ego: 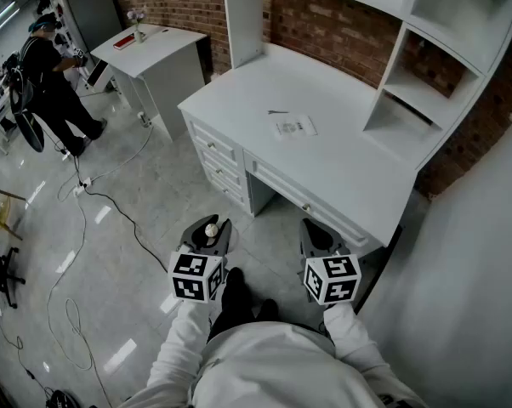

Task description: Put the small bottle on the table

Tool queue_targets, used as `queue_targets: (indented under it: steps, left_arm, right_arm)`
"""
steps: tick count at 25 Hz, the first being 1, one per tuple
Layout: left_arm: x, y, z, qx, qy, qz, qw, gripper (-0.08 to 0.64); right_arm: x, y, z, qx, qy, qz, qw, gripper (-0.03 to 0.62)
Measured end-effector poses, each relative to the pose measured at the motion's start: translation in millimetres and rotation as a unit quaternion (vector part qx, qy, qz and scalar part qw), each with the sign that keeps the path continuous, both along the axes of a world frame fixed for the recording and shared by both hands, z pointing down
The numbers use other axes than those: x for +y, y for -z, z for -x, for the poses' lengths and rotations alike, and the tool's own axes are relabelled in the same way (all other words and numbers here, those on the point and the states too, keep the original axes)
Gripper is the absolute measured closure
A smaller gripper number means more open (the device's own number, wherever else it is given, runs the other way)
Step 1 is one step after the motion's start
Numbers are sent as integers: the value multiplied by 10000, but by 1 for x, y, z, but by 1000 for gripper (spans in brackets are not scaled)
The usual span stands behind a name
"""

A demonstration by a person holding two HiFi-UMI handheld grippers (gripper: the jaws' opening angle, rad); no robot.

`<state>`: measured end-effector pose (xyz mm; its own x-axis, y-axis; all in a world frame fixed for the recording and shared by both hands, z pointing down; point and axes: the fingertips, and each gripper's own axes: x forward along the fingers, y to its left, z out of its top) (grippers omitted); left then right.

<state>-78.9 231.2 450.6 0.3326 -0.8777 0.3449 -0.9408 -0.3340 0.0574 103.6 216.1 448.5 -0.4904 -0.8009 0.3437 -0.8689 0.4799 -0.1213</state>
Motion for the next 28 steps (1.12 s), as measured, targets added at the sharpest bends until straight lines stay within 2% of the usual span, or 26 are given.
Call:
queue_targets:
  steps: [16, 28]
  left_arm:
    - [-19, -3, 10, 65, 174, 63, 9998, 442]
    - [-102, -9, 15, 69, 32, 81, 9999, 442]
  right_arm:
    - [-20, 4, -4, -248, -100, -23, 9996, 565]
    - [-88, 1, -3, -235, -275, 33, 9993, 565]
